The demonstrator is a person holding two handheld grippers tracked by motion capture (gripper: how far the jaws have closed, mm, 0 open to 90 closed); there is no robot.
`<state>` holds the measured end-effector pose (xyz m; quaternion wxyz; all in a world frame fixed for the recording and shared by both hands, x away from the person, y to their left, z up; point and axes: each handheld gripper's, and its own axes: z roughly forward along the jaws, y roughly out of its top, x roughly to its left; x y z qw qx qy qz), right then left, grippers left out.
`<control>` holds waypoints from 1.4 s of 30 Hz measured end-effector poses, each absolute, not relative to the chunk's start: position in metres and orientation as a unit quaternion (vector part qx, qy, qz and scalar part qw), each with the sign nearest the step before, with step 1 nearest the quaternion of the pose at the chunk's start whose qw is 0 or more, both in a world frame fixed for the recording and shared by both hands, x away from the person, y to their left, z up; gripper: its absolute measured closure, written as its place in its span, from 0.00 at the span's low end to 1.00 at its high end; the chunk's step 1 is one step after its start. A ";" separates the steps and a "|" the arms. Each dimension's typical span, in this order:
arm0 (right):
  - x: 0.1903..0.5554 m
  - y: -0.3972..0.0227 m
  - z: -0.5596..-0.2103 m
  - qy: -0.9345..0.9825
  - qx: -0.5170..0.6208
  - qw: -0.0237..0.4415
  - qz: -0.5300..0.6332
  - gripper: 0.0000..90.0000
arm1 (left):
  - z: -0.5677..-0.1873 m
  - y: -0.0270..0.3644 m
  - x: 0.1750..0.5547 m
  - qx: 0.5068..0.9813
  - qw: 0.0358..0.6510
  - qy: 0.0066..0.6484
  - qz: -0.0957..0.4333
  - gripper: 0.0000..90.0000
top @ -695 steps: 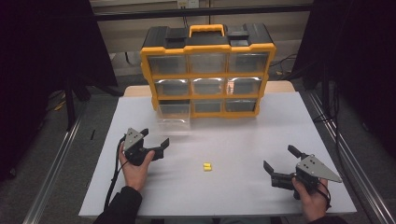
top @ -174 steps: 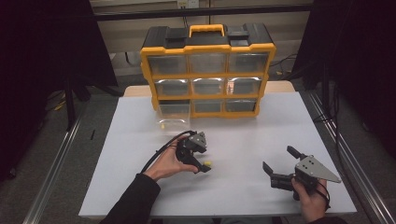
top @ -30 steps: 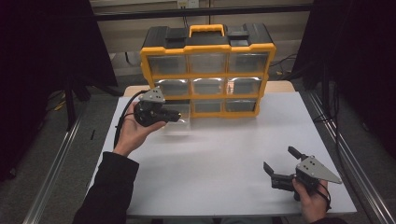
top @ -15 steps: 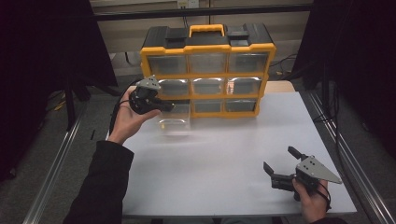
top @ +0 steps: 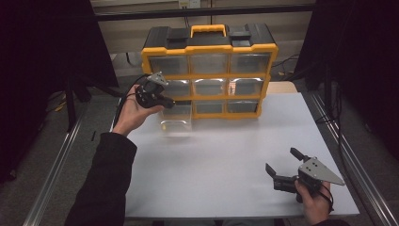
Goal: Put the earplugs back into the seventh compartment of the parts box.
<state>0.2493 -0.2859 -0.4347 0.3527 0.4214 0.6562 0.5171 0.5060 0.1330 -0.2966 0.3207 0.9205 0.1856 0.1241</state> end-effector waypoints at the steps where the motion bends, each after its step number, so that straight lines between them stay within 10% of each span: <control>1: 0.249 -0.286 -0.435 0.656 0.421 0.353 0.517 0.00 | -0.297 0.132 0.508 0.923 0.316 0.185 0.122 0.90; 42: 0.249 -0.286 -0.435 0.657 0.423 0.350 0.516 0.00 | -0.340 0.119 0.528 0.941 0.248 0.212 0.089 0.80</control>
